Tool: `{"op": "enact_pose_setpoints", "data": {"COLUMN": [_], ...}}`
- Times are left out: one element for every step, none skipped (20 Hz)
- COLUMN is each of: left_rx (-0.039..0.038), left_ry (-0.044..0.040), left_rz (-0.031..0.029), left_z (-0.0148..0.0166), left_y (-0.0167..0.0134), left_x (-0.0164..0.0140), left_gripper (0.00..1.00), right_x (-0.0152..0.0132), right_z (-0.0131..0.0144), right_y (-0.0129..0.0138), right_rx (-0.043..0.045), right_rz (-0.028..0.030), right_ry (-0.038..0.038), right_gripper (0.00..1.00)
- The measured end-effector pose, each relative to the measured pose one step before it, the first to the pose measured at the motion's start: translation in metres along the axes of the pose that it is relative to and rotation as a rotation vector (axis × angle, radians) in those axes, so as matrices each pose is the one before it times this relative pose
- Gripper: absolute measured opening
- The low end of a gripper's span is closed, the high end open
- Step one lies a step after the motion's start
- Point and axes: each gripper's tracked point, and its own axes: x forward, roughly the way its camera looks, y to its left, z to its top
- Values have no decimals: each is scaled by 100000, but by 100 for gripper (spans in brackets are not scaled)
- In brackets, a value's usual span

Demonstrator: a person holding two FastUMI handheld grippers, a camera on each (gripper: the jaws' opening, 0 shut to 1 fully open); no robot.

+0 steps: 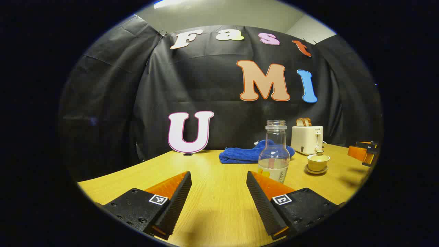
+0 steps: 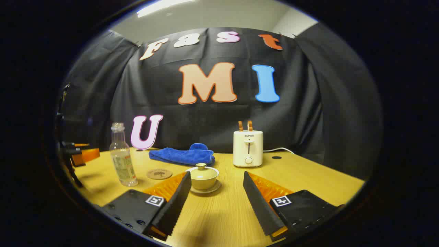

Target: Open the teacup lid with one hand, grasp the water bottle and pour water into the teacup with the other hand; after pouring, place the water bottle on the coaster and then close the teacup lid.

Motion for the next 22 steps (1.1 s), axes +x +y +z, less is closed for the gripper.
{"op": "enact_pose_setpoints", "data": {"left_rx": [12, -18, 89, -88, 98, -126, 139, -100, 35, 38, -57, -20, 3, -34, 13, 1, -7, 39, 76, 83, 83, 11], "left_ry": [-359, 121, -33, -210, 162, -236, 115, 77, -178, 189, -122, 12, 48, -52, 56, 42, -101, 56, -112, -183, -44, -41], "left_rz": [28, 59, 28, 5, -1, 35, 42, 266, 309, 35, 100, -3, 30, 362, 243, 193, 229, 178, 5, 20, 6, -9], "left_z": [55, 116, -189, 204, -227, 68, -11, -14, 3, -63, -28, 109, -173, 106, -104, 44, -45, 102, -98, 94, -2, 53], "left_y": [-78, 7, 9, -1, 62, -50, -28, 78, 96, 23, 22, -78, 16, 68, 81, 49, 62, -69, 80, -24, 30, -13], "left_x": [100, -106, 60, 61, -64, 54, 3, 8, 62, -31, -1, 89, -27, -85, 38, -71, 64, 47, -9, -8, 64, 37], "left_gripper": [94, 94, 94, 94, 94, 94, 94, 94, 94, 94, 94, 94, 94, 94, 94, 94, 94, 94, 94, 94, 94, 94], "right_x": [258, 35, 31, -23, 50, -120, -48, 99, -2, 23, 24, -80, 18, -29, 41, -59, -10, 14, 34, 86, 112, 77], "right_z": [148, -130, 76, 45, 37, -52, -28, 2, 120, -128, 4, 9, 78, -24, 8, 26, 37, -116, -4, -31, 41, -66], "right_y": [56, -195, 111, -18, 111, 9, 62, -30, 25, 0, 36, -56, 74, -3, -11, 107, 147, 167, 157, 247, 210, 106], "right_rx": [104, 106, -205, 271, -248, 240, -129, 72, -22, 25, -7, 12, -15, 24, -19, 29, 26, 57, 5, 68, 10, 47], "right_rz": [68, -70, 171, -92, 79, 211, 99, -3, 6, -31, -15, 4, -11, -9, -9, 132, 720, 919, 1011, 1067, 994, 597], "right_ry": [-218, 299, -420, 334, -156, 45, 136, 58, -111, -2, 64, -70, -57, 47, -12, -1, 3, 135, 164, 276, 157, 98], "right_gripper": [95, 99, 99, 99, 99, 100, 99, 100, 99, 99, 99, 99, 99, 99, 99, 99, 99, 99, 99, 100, 94, 100]}}
